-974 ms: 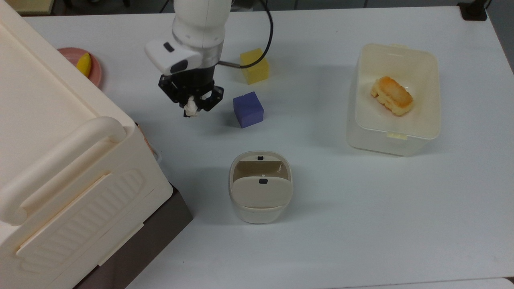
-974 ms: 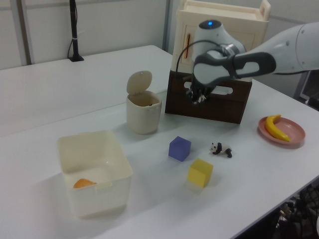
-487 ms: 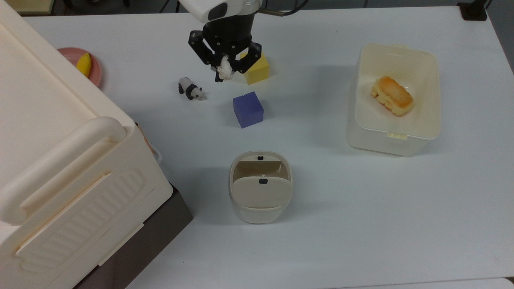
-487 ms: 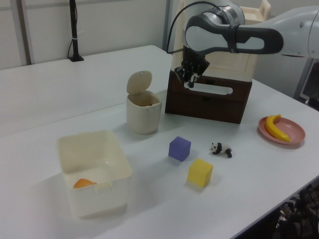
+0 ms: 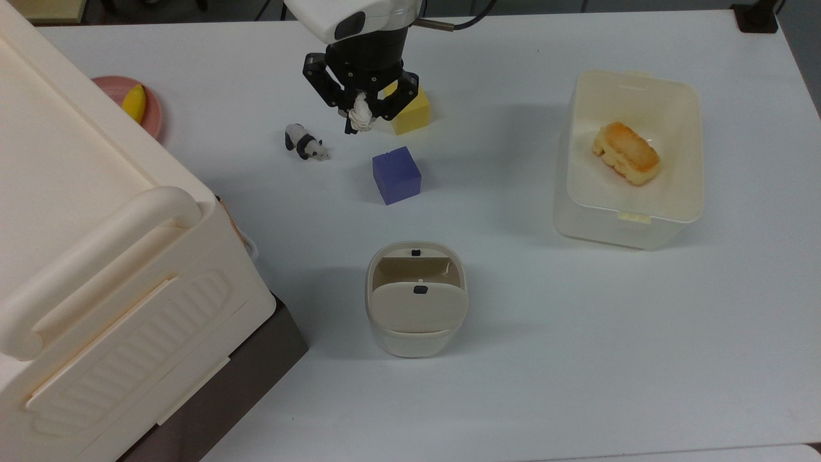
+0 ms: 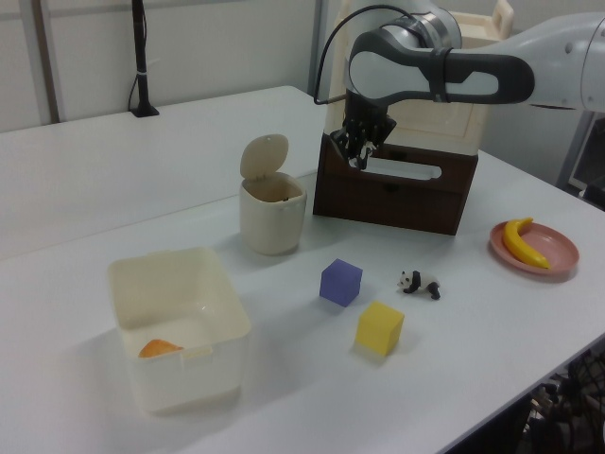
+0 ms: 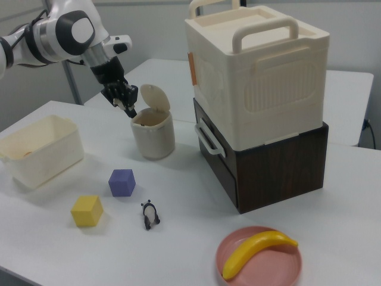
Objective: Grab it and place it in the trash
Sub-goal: 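Lift the held white object off the table, then carry the white object over the cream trash can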
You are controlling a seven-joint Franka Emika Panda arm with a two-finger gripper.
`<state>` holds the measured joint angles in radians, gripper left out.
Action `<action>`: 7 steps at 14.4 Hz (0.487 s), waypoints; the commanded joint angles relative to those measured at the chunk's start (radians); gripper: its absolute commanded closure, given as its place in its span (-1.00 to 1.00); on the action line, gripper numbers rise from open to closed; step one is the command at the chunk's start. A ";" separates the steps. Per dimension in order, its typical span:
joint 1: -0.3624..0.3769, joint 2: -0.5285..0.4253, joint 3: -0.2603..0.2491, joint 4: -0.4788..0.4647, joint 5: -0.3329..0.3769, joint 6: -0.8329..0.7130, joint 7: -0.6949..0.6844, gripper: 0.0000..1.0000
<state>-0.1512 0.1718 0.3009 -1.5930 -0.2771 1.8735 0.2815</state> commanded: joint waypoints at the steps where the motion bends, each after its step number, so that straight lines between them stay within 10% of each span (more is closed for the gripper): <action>1: 0.010 0.018 -0.003 0.022 0.016 0.018 -0.007 1.00; 7: 0.021 0.072 -0.002 0.022 0.004 0.203 -0.030 1.00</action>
<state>-0.1387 0.2081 0.3026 -1.5882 -0.2771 2.0044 0.2815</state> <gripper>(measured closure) 0.947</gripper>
